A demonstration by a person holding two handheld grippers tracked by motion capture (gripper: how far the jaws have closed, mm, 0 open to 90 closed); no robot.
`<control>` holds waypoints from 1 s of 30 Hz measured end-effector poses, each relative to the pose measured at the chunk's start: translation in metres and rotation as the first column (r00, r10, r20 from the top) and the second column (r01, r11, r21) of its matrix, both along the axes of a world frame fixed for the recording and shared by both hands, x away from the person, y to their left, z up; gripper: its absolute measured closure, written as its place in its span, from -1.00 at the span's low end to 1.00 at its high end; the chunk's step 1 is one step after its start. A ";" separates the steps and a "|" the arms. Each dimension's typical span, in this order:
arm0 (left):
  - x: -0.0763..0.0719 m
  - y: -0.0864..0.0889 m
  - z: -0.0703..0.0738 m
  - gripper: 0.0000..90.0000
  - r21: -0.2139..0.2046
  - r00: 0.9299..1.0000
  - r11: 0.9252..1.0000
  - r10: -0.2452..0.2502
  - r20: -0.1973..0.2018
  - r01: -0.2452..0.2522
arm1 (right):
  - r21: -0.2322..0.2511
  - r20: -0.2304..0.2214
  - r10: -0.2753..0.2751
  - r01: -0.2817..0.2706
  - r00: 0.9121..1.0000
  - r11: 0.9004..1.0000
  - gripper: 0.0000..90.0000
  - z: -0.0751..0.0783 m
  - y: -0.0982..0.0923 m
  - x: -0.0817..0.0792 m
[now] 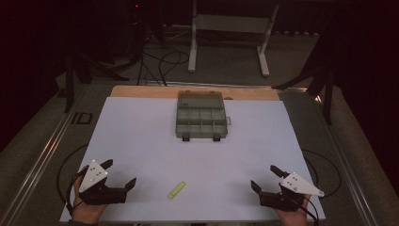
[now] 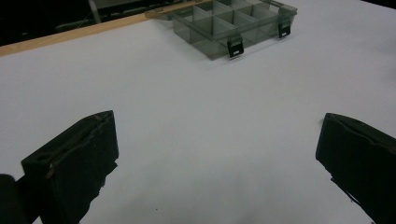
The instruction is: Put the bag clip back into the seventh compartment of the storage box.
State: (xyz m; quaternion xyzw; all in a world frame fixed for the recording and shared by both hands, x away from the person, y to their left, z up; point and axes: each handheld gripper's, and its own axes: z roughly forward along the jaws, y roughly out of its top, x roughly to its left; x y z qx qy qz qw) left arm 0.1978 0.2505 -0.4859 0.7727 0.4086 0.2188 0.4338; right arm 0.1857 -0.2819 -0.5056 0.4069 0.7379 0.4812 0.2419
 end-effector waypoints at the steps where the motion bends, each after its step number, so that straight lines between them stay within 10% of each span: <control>1: 0.000 0.000 0.000 -1.00 -0.002 1.000 1.000 -0.001 -0.003 0.001 | -0.001 -0.001 -0.002 0.002 1.000 1.000 -0.79 0.000 0.000 0.000; 30: 0.008 -0.016 0.018 -1.00 0.065 0.991 0.996 -0.046 -0.124 0.054 | 0.006 -0.022 -0.049 0.049 0.999 0.999 -0.82 0.006 0.000 0.003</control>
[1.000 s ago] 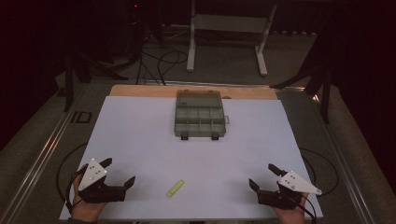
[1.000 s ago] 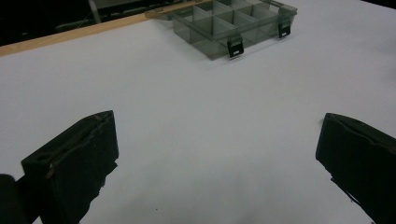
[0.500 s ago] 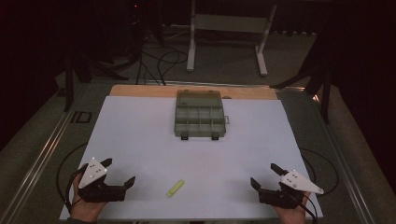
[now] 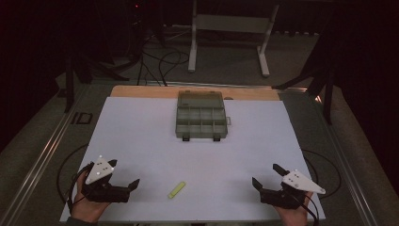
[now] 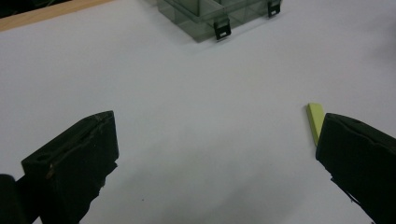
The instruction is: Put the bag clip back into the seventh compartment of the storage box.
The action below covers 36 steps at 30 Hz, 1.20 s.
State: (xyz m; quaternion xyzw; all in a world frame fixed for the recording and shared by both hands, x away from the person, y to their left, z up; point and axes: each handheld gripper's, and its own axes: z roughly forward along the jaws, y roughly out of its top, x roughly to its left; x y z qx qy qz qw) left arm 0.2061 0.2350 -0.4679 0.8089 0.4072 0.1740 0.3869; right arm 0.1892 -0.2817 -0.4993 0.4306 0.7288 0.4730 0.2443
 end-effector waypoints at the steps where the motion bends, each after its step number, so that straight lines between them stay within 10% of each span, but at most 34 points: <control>1: 0.001 -0.002 0.000 -1.00 0.004 1.000 1.000 -0.004 -0.006 0.004 | 0.001 -0.002 0.000 0.000 1.000 1.000 -0.82 0.000 0.000 0.000; 22: 0.019 -0.029 0.005 -1.00 0.089 0.993 0.994 -0.062 -0.099 0.071 | -0.013 -0.018 -0.012 0.011 1.000 1.000 -0.82 -0.001 0.001 0.002; 36: 0.025 -0.050 0.000 -1.00 0.171 0.980 0.977 -0.102 -0.169 0.131 | -0.021 -0.018 -0.014 0.014 1.000 1.000 -0.82 -0.002 0.001 0.002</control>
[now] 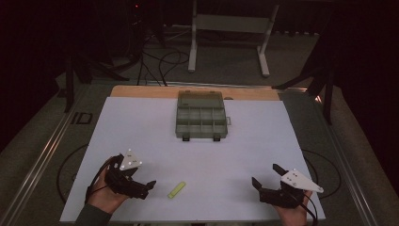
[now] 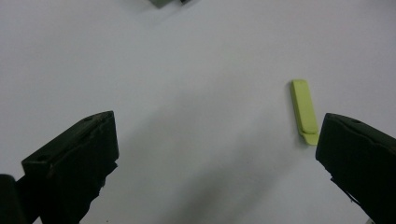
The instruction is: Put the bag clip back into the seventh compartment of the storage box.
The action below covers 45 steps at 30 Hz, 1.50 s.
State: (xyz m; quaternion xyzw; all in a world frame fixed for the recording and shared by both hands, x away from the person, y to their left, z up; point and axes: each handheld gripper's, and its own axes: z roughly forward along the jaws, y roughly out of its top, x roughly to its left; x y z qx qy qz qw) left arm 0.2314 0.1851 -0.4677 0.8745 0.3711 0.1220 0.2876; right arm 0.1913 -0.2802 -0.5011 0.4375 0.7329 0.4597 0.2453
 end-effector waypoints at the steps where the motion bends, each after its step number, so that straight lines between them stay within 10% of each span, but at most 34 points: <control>1: 0.000 0.000 0.000 -1.00 0.000 1.000 1.000 0.000 0.000 0.000 | 0.000 0.000 0.000 0.000 1.000 1.000 -0.82 0.000 0.000 0.000; 45: 0.012 -0.066 -0.018 -0.98 0.164 0.982 0.979 -0.092 -0.163 0.119 | 0.003 0.003 -0.010 0.010 1.000 1.000 -0.82 0.000 0.000 0.000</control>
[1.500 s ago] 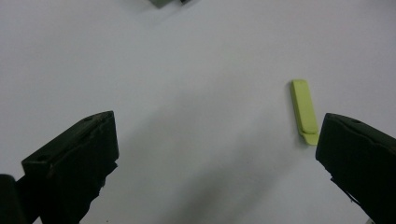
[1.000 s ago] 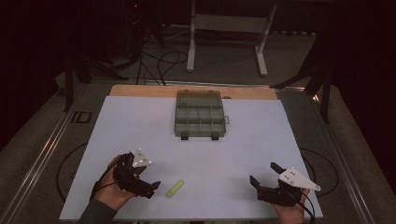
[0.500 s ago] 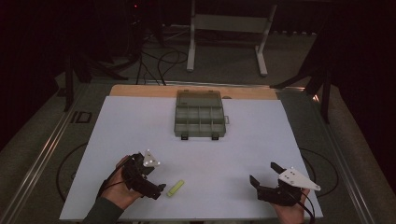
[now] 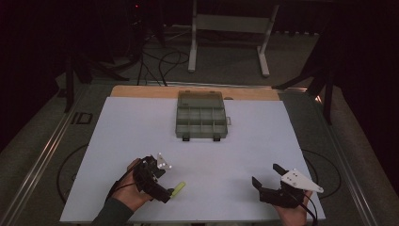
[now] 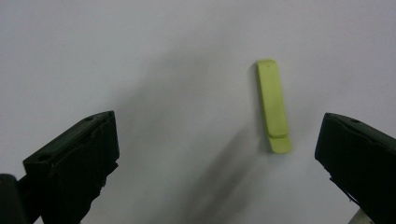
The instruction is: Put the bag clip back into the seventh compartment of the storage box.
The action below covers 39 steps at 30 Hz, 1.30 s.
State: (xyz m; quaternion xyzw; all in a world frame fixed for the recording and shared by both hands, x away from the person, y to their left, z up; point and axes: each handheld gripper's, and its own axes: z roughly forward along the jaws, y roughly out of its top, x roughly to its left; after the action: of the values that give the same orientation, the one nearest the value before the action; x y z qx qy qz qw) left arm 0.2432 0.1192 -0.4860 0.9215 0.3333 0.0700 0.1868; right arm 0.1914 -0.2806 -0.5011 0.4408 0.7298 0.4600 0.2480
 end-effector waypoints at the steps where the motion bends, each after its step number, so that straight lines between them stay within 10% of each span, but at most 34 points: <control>1: 0.000 -0.003 -0.002 -0.98 0.005 1.000 1.000 -0.003 -0.007 0.003 | -0.001 -0.001 -0.002 0.002 1.000 1.000 -0.82 0.000 0.000 0.000; 27: 0.001 -0.038 -0.021 -0.82 0.069 0.999 0.998 -0.012 -0.036 0.014 | -0.003 -0.001 -0.011 0.011 1.000 1.000 -0.82 -0.001 -0.002 0.000; 39: 0.000 -0.042 -0.029 -0.03 0.048 0.994 0.998 -0.032 -0.108 0.037 | -0.007 -0.001 -0.013 0.013 1.000 1.000 -0.82 -0.001 -0.002 0.000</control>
State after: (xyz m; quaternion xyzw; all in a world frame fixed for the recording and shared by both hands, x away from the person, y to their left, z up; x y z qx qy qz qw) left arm 0.2430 0.0777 -0.5150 0.9339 0.3250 0.0255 0.1470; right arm 0.1910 -0.2824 -0.5024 0.4449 0.7286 0.4556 0.2522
